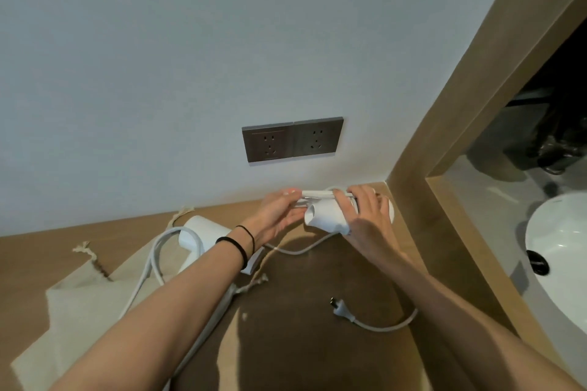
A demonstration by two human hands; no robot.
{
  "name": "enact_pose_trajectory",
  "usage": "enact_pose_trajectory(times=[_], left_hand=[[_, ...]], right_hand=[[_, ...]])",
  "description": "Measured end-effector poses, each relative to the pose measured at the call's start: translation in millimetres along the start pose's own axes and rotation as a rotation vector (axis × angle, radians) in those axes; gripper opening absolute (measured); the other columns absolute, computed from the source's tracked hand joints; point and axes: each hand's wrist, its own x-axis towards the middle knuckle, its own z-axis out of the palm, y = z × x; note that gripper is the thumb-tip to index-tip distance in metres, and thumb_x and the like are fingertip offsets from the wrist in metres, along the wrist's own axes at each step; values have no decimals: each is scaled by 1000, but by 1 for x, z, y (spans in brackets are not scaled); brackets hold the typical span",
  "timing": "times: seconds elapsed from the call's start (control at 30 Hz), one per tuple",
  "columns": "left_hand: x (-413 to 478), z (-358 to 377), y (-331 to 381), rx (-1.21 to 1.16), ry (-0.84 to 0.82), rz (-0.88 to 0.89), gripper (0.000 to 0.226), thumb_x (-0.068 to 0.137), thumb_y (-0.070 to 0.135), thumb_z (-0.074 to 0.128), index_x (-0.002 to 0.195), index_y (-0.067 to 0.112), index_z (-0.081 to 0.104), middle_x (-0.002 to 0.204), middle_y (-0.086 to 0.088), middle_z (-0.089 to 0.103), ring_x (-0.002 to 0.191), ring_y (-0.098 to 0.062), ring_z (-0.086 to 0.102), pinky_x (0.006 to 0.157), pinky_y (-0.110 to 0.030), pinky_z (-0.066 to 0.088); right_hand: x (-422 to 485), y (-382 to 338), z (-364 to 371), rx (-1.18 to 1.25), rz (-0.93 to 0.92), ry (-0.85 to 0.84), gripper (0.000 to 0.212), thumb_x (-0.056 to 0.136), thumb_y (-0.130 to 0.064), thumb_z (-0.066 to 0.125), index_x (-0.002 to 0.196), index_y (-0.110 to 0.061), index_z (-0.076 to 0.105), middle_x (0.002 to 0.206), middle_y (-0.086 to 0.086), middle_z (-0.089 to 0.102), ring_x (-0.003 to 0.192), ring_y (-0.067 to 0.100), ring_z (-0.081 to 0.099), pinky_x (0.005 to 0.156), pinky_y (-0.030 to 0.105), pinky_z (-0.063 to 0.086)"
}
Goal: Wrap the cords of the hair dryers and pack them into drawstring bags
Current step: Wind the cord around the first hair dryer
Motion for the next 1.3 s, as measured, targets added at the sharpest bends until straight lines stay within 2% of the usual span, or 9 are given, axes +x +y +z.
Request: enact_pose_trajectory(times=[0.1, 0.3, 0.47, 0.57, 0.7, 0.8, 0.97, 1.1, 1.3], left_hand=[[15, 1, -4, -37, 66, -38, 13, 96, 0, 46, 106, 2, 56, 104, -19, 63, 98, -29, 65, 75, -31, 58], [34, 1, -14, 2, 43, -11, 24, 94, -3, 47, 119, -6, 47, 121, -23, 49, 103, -28, 57, 75, -27, 57], [50, 8, -9, 6, 108, -3, 42, 94, -8, 45, 135, -7, 38, 123, -18, 42, 115, -32, 50, 101, -43, 41], [56, 9, -6, 2, 147, -11, 35, 95, -8, 43, 130, -8, 43, 118, -18, 43, 110, -31, 50, 103, -44, 41], [58, 12, -4, -15, 171, -53, 11, 98, -3, 41, 90, -1, 49, 97, -12, 48, 88, -24, 58, 95, -39, 44], [57, 9, -5, 27, 180, -54, 13, 98, 0, 42, 109, -6, 48, 108, -16, 48, 113, -32, 55, 98, -36, 45], [44, -4, -13, 165, 100, -43, 39, 98, 10, 47, 133, -7, 41, 129, -23, 53, 114, -30, 58, 86, -30, 54], [29, -5, -21, 303, 88, 38, 39, 97, 18, 52, 132, 3, 45, 130, -19, 57, 100, -25, 63, 85, -31, 53], [21, 7, -35, 593, 81, 146, 83, 89, 31, 64, 151, 22, 9, 142, -3, 43, 128, -19, 43, 101, -39, 45]], right_hand=[[3, 6, 9, 31, -40, -44, 96, 45, -31, 93, 125, -19, 42, 117, 17, 59, 104, 30, 56, 84, 51, 51], [3, 12, 21, -6, -53, -86, 96, 46, -27, 91, 127, -18, 40, 122, 11, 42, 110, 30, 42, 85, 53, 49], [5, 17, 25, -33, -72, -134, 97, 51, -27, 89, 133, -17, 38, 128, 10, 41, 112, 30, 41, 86, 54, 48], [9, 23, 26, -15, -119, -176, 96, 59, -36, 84, 139, -18, 35, 134, 8, 41, 117, 29, 41, 89, 54, 47], [17, 31, 21, 18, -116, -252, 97, 65, -66, 69, 143, -22, 31, 139, 5, 43, 116, 26, 48, 92, 52, 47], [23, 35, 14, 36, -32, -252, 87, 74, -75, 49, 142, -24, 34, 143, 3, 44, 112, 28, 53, 94, 52, 45], [26, 37, 5, 80, 61, -285, 57, 97, -50, 19, 146, -24, 33, 152, 4, 33, 132, 33, 36, 109, 53, 28], [31, 31, 1, 153, 149, -255, 40, 101, -38, 33, 137, -30, 49, 149, -3, 37, 127, 22, 31, 109, 42, 21], [43, 29, -12, 147, 323, -198, 35, 100, -36, 41, 116, -23, 69, 119, 0, 67, 106, 22, 48, 91, 34, 35]])
